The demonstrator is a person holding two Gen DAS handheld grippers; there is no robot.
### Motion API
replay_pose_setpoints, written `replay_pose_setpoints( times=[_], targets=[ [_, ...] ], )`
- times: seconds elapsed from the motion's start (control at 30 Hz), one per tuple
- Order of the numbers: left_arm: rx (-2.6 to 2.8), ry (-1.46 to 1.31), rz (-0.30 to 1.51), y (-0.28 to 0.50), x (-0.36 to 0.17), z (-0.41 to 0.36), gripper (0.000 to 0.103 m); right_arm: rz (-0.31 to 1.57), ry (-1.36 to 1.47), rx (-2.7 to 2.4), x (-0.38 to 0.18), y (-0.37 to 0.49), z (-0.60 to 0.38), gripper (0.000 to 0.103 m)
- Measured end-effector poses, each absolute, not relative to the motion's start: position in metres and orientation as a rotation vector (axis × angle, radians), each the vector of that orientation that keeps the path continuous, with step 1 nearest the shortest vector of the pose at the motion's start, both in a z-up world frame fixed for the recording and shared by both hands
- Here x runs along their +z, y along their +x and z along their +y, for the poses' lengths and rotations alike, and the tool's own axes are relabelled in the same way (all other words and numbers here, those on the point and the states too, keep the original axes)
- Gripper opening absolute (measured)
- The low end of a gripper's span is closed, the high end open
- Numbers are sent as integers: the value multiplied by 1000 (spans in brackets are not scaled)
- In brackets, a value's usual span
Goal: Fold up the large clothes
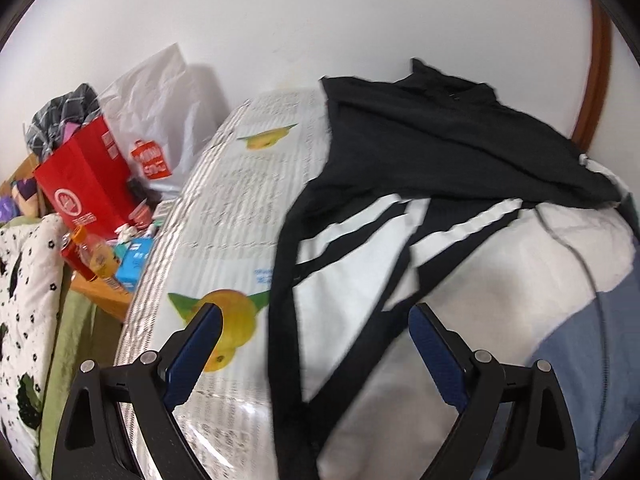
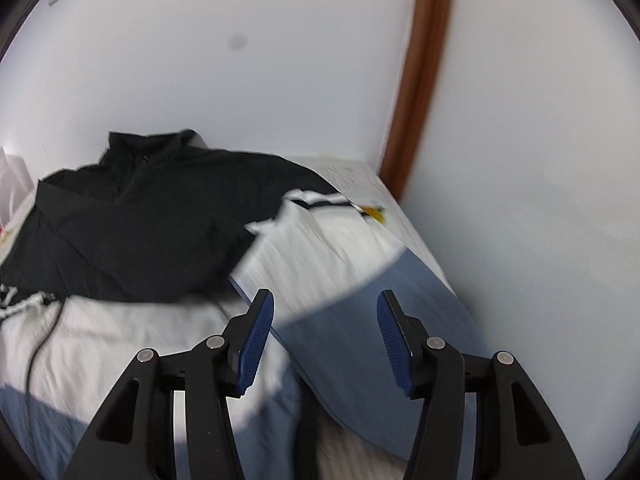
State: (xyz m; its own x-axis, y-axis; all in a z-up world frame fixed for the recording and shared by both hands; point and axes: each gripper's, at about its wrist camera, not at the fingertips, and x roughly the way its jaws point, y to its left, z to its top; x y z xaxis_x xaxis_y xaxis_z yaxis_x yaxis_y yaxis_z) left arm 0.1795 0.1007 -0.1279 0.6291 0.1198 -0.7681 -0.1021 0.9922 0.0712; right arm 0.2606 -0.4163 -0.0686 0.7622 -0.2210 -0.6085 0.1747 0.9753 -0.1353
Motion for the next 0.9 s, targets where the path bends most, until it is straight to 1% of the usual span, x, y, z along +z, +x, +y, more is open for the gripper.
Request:
replay_pose_setpoints(
  times=[0.13, 0.2, 0.23, 0.27, 0.33, 0.37, 0.43, 0.63, 0.8, 0.83, 0.9],
  targets=[
    [92, 2, 890, 182, -119, 91, 94, 663, -55, -133, -66, 256, -406, 53],
    [88, -3, 894, 183, -114, 88, 94, 659, -57, -78, -65, 263, -392, 51],
    [87, -4, 891, 184, -113, 87, 94, 659, -59, -62, -65, 267, -387, 45],
    [88, -4, 887, 183, -110, 86, 94, 666, -58, -46, -66, 274, -380, 36],
    [98, -3, 882, 184, -107, 87, 94, 694, -37, -17, -71, 291, -371, 26],
    [104, -4, 880, 185, -106, 88, 94, 706, -29, -4, -73, 299, -367, 22],
    [114, -8, 880, 187, -104, 91, 95, 729, -38, 3, -79, 314, -359, 19],
    [138, -32, 885, 192, -104, 103, 95, 780, -59, -3, -97, 345, -338, 18],
    [147, -34, 891, 193, -105, 106, 95, 850, -87, -37, -122, 359, -334, 18],
    [146, -37, 892, 192, -105, 106, 95, 867, -100, -44, -127, 361, -332, 15],
    [142, -41, 889, 191, -104, 105, 95, 887, -112, -38, -131, 361, -330, 15]
  ],
)
